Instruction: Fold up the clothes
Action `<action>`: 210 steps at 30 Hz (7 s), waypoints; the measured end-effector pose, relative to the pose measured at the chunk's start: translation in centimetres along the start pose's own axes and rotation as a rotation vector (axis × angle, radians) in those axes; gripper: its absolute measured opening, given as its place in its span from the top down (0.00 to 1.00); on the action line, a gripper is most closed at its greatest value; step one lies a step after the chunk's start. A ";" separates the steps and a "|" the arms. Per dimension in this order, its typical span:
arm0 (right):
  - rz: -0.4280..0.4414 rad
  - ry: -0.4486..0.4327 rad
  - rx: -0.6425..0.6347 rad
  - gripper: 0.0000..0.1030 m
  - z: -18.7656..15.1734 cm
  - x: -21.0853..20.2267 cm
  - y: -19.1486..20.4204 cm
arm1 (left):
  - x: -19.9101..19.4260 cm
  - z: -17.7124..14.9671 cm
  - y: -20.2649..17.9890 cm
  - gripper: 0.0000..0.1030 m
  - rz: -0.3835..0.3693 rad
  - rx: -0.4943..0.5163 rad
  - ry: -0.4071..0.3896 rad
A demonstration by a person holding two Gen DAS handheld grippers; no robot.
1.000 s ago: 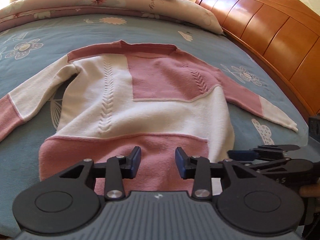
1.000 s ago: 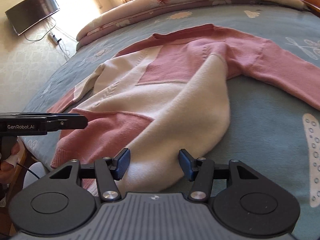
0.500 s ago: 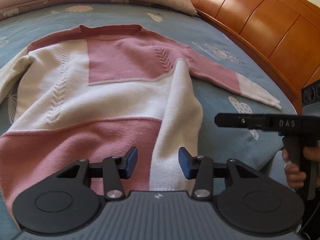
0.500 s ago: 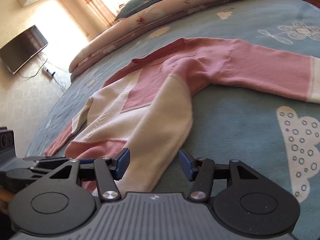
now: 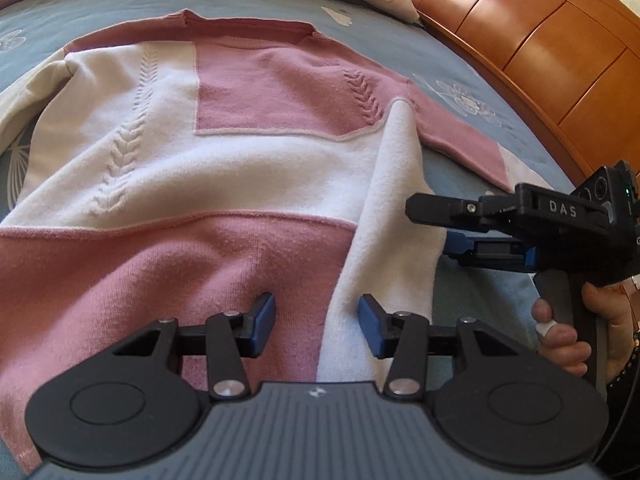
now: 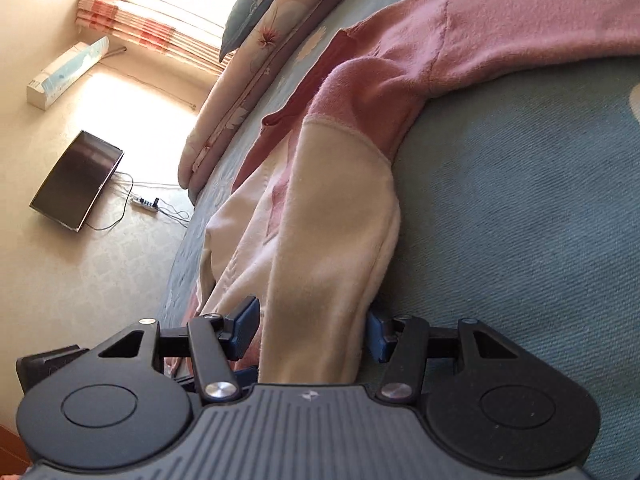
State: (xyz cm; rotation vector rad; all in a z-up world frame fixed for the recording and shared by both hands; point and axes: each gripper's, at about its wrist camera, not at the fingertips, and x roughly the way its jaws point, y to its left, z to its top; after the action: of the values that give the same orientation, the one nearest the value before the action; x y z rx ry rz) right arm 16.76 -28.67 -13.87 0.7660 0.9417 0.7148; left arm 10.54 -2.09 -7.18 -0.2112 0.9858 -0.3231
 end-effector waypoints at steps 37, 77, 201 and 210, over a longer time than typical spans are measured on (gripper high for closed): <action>-0.413 -0.053 -0.199 0.87 1.0 -9.9 1.3 | -5.1 -2.0 0.1 0.47 0.059 0.079 0.000; -0.200 0.239 -0.844 0.59 -7.4 1.9 15.4 | -9.6 -2.3 13.1 0.44 0.265 -0.189 -0.049; -0.220 0.557 -1.480 0.98 -11.5 -2.1 17.9 | -2.9 -9.3 -6.0 0.28 0.147 1.010 -0.150; -0.353 0.408 -1.534 0.28 -12.1 -2.2 17.2 | -3.3 -7.7 -6.0 0.31 0.176 0.946 -0.216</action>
State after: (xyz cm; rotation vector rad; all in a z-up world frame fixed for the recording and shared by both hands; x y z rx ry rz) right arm 1.68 -18.16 -3.31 -0.8966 0.5853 1.0243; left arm 1.34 -6.73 -6.79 0.6845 0.5512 -0.5572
